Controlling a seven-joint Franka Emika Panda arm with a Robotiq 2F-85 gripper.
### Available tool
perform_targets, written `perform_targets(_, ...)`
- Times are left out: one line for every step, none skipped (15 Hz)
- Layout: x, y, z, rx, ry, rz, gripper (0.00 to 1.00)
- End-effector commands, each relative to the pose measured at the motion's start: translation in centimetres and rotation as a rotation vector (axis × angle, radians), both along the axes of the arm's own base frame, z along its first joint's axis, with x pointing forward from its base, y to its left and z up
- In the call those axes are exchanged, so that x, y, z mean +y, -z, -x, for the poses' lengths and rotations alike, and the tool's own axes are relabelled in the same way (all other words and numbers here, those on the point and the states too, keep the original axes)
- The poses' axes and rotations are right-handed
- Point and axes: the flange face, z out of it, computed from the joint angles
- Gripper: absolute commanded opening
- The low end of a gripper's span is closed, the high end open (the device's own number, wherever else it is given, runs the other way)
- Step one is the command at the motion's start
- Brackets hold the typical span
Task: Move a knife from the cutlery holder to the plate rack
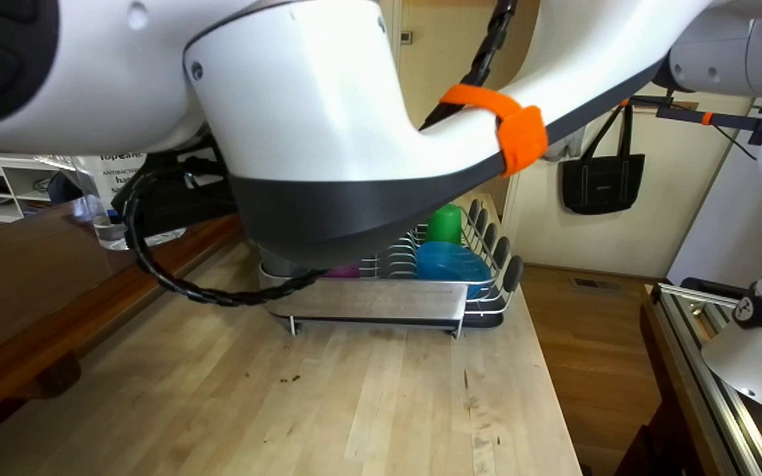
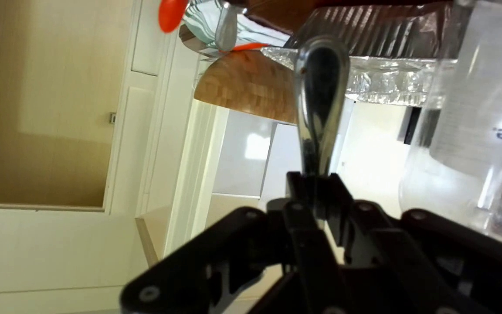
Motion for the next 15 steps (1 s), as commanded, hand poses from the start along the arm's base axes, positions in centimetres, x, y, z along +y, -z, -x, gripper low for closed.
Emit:
perform_targets(0.8, 1.0, -0.8, -0.033, -0.05, -0.012, 0.04)
perform_targets(1.1, 1.5, -0.7, -0.024, -0.06, -0.015, 0.04)
perform_targets(1.3, 2.0, -0.6, -0.02, -0.071, -0.018, 0.04)
perform_targets(1.5, 2.6, -0.6, -0.021, -0.079, -0.028, 0.04)
perform_targets(1.5, 3.2, -0.5, -0.013, -0.08, -0.033, 0.04)
perform_targets(1.3, 4.3, -0.5, -0.004, -0.073, -0.041, 0.04)
perform_targets(0.6, 6.0, -0.4, 0.005, -0.062, -0.049, 0.04)
perform_targets(0.2, 7.6, -0.3, 0.018, -0.055, -0.059, 0.04)
perform_targets(-0.5, 9.4, -0.2, 0.026, -0.047, -0.065, 0.04)
perform_targets(-1.1, 11.1, 0.0, 0.035, -0.038, -0.07, 0.04)
perform_targets(-1.7, 13.2, 0.1, 0.042, -0.034, -0.077, 0.04)
perform_targets(-2.5, 14.7, 0.3, 0.045, -0.033, -0.08, 0.04)
perform_targets(-3.3, 16.5, 0.2, 0.047, -0.031, -0.081, 0.04)
perform_targets(-4.0, 17.3, 0.1, 0.023, -0.042, -0.072, 0.04)
perform_targets(-4.4, 17.5, 0.2, 0.019, -0.049, -0.086, 0.04)
